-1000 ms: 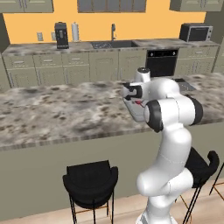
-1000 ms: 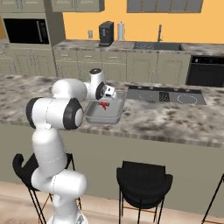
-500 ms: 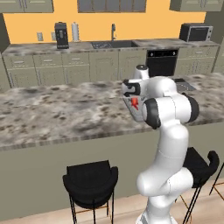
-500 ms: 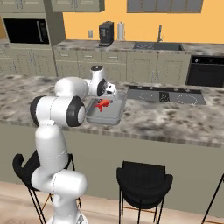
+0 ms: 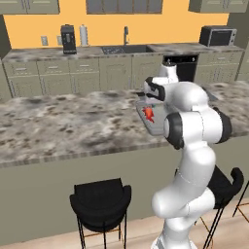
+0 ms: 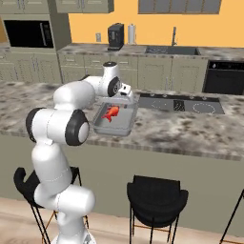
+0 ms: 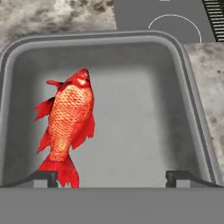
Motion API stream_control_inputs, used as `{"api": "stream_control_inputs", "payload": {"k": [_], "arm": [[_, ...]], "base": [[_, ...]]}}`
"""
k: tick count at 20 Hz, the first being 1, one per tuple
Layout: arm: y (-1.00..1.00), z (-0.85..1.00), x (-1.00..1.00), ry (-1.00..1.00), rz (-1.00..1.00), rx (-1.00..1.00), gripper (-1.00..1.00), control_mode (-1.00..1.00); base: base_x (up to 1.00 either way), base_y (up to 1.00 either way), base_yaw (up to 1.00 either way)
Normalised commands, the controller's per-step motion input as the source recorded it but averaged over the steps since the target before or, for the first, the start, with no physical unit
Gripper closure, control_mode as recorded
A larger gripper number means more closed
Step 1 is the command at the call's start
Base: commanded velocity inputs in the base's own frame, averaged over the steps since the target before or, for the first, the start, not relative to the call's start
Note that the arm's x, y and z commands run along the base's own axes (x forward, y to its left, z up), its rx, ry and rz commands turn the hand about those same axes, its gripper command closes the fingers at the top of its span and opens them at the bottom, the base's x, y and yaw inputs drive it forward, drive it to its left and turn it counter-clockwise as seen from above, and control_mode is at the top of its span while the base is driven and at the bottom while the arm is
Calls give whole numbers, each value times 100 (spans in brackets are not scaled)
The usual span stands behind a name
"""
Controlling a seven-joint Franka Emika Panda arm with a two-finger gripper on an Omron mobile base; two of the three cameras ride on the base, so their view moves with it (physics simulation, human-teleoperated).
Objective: Place one squash and one fish in each tupperware on the nearby counter, to pack two identical lunches.
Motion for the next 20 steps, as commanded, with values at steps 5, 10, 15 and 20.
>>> {"api": "stream_control_inputs", "payload": {"k": [5,10,15,20], "arm": [[18,40,-100,-45,0,0,-100,-100],[50,37,-100,-18,0,3,-100,-100],[14,46,-100,0,0,7,-100,-100],[0,56,-100,1,0,3,-100,-100]], "base": [[0,0,0],[0,0,0],[0,0,0],[0,0,0]]}}
